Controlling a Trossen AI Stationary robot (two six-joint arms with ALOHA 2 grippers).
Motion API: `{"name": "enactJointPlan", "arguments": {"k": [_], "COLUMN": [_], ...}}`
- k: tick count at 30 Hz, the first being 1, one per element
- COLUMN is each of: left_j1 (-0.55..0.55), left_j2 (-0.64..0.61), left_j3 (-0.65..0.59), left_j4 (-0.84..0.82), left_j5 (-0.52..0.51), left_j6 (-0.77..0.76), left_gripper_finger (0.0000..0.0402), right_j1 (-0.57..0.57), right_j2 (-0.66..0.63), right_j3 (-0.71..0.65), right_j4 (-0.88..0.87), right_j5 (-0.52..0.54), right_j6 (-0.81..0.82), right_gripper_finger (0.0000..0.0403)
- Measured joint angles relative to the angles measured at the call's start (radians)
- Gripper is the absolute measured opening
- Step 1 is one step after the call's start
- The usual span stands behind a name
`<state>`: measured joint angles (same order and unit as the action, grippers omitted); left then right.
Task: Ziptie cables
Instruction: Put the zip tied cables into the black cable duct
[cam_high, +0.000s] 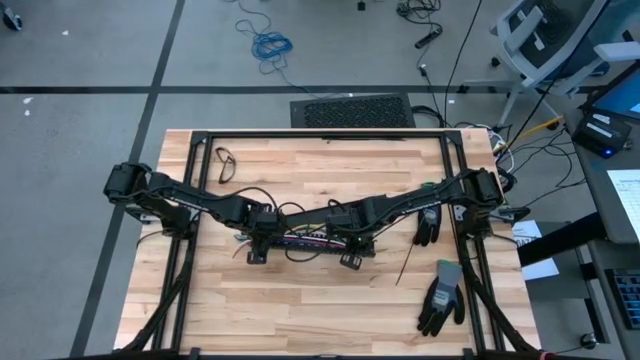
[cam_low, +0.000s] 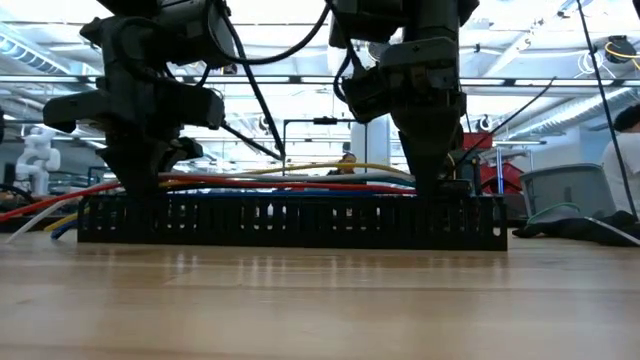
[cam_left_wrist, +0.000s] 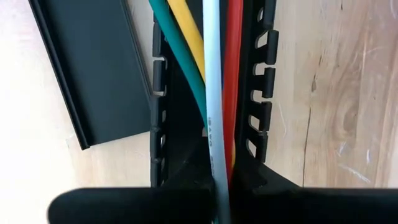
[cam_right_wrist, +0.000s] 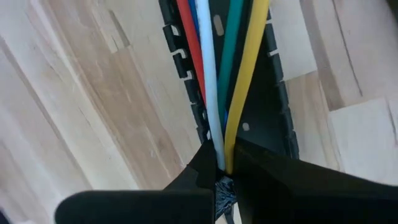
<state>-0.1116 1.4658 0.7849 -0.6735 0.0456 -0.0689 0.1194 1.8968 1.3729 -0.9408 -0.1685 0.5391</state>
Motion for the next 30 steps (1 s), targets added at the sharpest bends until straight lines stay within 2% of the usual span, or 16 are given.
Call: {"name": "enactJointPlan", "arguments": {"k": [9,13,25,30], "left_j1": [0.000,0.000,-0.001,-0.001], "left_j2": [0.000,0.000,0.001,0.001], "left_j3": [0.003,0.002,0.000,-0.002], "left_j4": [0.037,0.030,0.029,0.010], "left_j5": [0.002,0.006,0.005,0.005], "left_j6": [0.000,0.000,0.000,0.000], "left_gripper_finger": [0.0014,0.0021,0.0015,0.0034], "right_j1": [-0.035,-0.033,-0.024,-0.023], "right_j2": [-0.038,-0.034,0.105,0.159], "right_j3": [0.020,0.021,0.023,0.026], "right_j4": [-0.101,-0.089,-0.045,-0.036], "right_j5": [0.006,0.013,0.036,0.011], "right_j6": [-0.141,-0.177,-0.246,-0.278], "right_gripper_finger": [0.0003,0.0003,0.0004,0.0004]}}
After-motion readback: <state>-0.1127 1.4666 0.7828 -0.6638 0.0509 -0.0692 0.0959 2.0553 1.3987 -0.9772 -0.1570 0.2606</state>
